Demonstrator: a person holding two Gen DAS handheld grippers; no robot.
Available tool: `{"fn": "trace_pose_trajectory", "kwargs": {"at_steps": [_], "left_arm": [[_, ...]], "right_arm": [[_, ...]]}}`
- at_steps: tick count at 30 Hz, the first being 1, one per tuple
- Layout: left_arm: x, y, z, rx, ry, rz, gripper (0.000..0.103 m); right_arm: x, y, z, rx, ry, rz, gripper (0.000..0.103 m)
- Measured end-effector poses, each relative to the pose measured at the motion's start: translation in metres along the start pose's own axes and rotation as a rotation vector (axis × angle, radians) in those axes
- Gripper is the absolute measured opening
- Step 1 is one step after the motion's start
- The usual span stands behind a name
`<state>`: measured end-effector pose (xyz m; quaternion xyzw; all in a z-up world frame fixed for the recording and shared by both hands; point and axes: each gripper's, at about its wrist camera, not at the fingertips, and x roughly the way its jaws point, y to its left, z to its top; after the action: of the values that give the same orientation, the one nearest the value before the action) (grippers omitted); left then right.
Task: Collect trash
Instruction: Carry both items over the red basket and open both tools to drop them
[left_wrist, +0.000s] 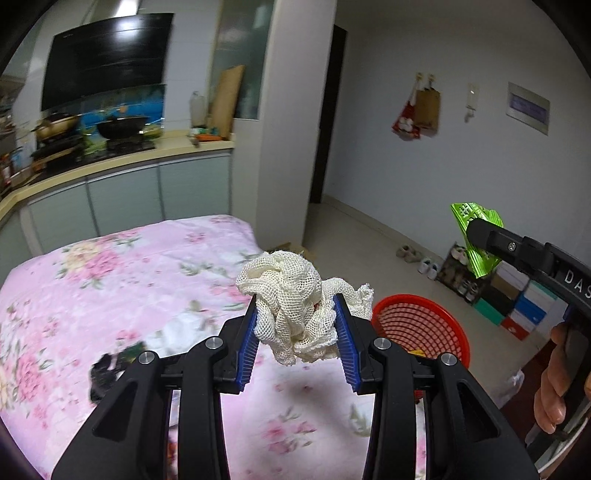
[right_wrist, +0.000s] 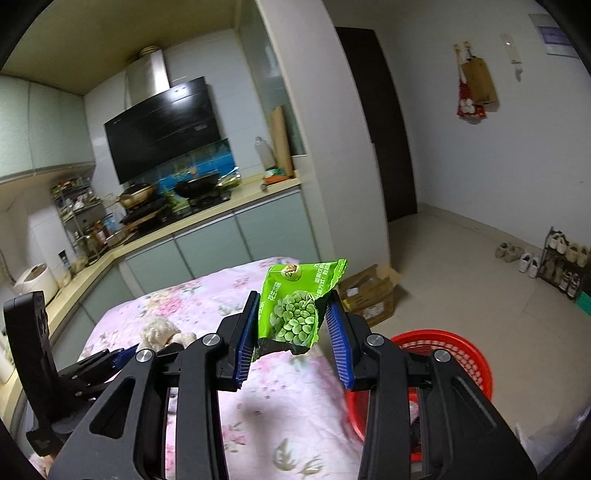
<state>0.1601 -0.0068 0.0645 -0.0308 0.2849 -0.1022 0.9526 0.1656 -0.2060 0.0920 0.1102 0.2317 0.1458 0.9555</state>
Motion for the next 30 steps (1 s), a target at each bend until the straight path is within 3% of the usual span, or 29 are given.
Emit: {"fn": "trace_pose_trajectory", "kwargs": {"at_steps": [18,30], "left_arm": [[0.073,-0.076,0.002,0.094,0.118,-0.169,0.037],[0.135,-0.113,-0.016,0.114,0.265,-0.242,0.037]], "right_arm": [[-0.001,-0.067,-0.014,0.105,0.025,-0.191,0.036],[0.029,-0.114,-0.041,0.218,0.175,-0.288,0.036]]}}
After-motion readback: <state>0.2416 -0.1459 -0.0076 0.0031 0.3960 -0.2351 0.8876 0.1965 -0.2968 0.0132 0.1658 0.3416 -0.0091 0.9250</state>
